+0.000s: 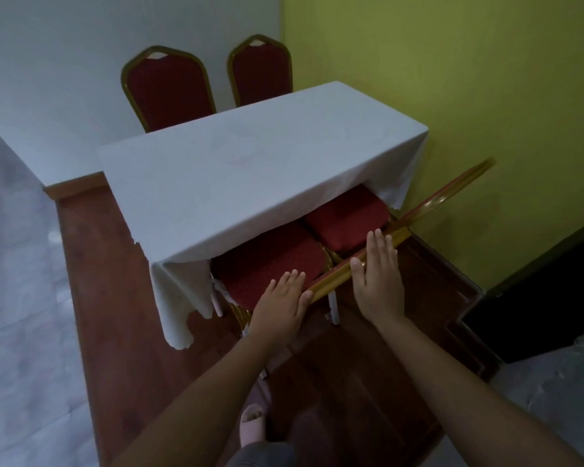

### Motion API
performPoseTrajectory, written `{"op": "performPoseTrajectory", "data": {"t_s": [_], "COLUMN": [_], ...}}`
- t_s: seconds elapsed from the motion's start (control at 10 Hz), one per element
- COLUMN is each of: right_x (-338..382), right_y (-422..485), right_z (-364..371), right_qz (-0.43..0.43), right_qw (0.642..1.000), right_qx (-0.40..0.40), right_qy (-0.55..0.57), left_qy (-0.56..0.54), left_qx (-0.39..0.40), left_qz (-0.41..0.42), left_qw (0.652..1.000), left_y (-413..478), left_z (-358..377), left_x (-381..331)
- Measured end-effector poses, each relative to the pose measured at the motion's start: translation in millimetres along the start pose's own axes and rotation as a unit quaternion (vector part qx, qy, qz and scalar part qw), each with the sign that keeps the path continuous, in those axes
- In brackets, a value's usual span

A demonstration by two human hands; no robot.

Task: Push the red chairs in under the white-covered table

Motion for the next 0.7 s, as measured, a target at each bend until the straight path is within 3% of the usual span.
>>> {"op": "performPoseTrajectory", "data": {"t_s": [0.4, 0.6, 0.7], "right_x": [39.9, 83.1, 111.4], "right_y": [-12.6, -18.8, -8.6], "right_z": [7.6, 42.2, 69.9], "right_qz": [0.082, 0.065, 0.097], "right_qw": [0.994, 0.981, 0.976], "right_qx": [-0.003, 0.031, 0.049], "right_qy": [-0.073, -0.181, -0.189], "left_qy": [0.121, 0.132, 0.162], "left_qx": [0.065, 0.076, 0.074], "left_qz": [0.05, 0.046, 0.052], "left_qw": [0.989, 0.987, 0.983], "left_y": [4.2, 26.9, 37.1], "left_z": [-31.0, -71.9, -91.4], "left_x": [36.5, 116.1, 158.3]}}
Point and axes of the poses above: each hand's wrist, its own y-axis towards the middle knuckle, its own z-axis out of the palm, x = y × z, the point moved 6 cm from there along y, towards the middle knuckle, and after that the axes turned 4 degrees about y, right-handed, at the moved point
